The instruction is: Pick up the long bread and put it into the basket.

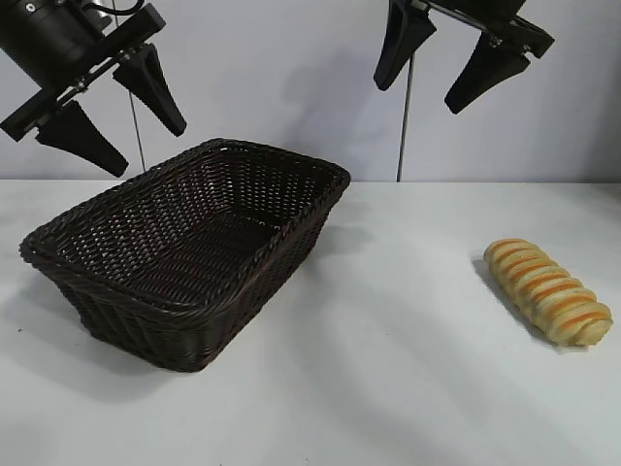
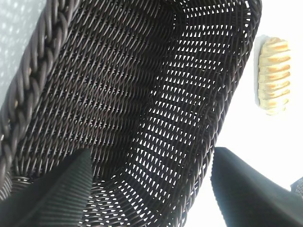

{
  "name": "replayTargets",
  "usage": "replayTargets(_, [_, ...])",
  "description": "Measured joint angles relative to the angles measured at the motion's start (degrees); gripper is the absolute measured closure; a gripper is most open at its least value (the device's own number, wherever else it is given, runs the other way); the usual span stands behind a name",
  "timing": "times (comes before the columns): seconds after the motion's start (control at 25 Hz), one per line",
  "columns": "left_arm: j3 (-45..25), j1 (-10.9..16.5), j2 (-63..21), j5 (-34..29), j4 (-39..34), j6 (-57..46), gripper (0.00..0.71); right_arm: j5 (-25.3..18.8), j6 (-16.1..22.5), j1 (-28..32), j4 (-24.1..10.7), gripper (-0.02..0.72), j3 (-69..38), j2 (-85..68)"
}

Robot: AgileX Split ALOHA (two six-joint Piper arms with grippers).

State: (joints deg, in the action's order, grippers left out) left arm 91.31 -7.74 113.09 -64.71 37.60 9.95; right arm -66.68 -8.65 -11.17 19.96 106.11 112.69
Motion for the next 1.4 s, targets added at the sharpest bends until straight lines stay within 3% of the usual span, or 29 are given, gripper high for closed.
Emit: replayTargets(1.4, [0.0,0.0,0.0,2.4,0.0,0.0,0.196,-2.1,-0.4,0.0,-0.1,0.104,0.0,0.0])
